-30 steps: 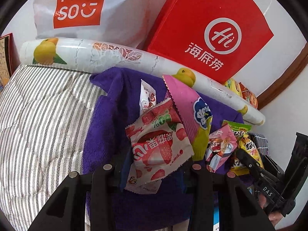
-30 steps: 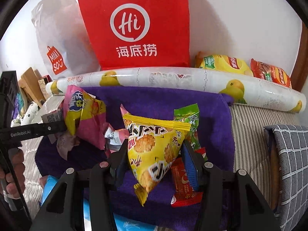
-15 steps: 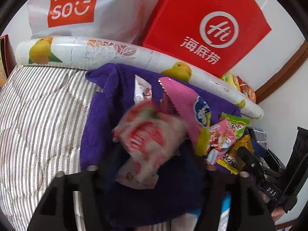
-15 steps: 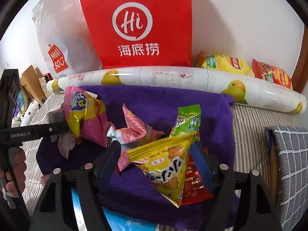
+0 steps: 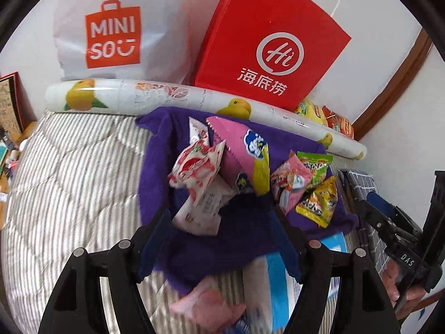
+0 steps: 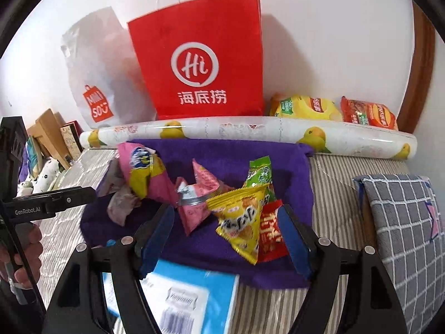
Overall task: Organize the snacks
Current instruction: 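Open both tools to release the packets onto the purple towel, then move both tools back toward the blue tissue box and remaining packets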
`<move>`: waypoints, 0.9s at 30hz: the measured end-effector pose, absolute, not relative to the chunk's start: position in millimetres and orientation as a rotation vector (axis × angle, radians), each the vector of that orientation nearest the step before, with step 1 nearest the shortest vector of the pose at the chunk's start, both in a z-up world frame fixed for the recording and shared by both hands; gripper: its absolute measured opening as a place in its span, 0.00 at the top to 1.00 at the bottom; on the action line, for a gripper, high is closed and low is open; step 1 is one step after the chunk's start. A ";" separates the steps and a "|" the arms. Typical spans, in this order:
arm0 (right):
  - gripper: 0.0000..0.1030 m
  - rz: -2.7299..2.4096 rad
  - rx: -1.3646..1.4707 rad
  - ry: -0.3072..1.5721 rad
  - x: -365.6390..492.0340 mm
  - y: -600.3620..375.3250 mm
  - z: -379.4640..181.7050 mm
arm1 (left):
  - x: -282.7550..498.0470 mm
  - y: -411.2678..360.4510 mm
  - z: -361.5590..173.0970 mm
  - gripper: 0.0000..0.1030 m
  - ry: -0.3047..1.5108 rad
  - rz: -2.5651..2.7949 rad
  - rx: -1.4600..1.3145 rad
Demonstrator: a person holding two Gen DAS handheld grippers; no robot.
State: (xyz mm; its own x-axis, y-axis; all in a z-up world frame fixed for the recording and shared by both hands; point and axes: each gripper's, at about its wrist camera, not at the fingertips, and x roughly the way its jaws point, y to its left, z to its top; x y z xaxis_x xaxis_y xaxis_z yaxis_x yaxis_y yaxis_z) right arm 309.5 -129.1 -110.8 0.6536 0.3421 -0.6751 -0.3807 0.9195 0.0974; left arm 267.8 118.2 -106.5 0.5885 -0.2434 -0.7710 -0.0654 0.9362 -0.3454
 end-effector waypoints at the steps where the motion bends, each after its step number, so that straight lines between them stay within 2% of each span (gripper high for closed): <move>1: 0.26 0.410 -0.057 0.750 303.1 -127.4 -108.8 | 262.4 119.6 -105.9 0.31 0.943 -0.102 -0.353; 10: 0.26 0.496 -0.052 0.763 233.6 -94.4 -110.2 | 210.7 142.2 -106.0 0.31 0.970 -0.032 -0.327; 22: 0.26 0.610 -0.038 0.884 167.0 -47.1 -156.8 | 163.2 169.4 -121.4 0.31 0.975 0.000 -0.351; 27: 0.32 0.603 -0.053 0.935 159.7 -29.3 -175.9 | 157.9 176.1 -130.1 0.31 0.976 -0.008 -0.357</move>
State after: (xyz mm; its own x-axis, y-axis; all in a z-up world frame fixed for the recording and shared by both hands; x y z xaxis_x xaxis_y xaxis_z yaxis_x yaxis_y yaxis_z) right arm 159.7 -29.2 -175.9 0.4422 0.4637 -0.7678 -0.5084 0.8348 0.2114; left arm 157.9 176.1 -130.1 0.5651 -0.1657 -0.8082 -0.1521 0.9419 -0.2994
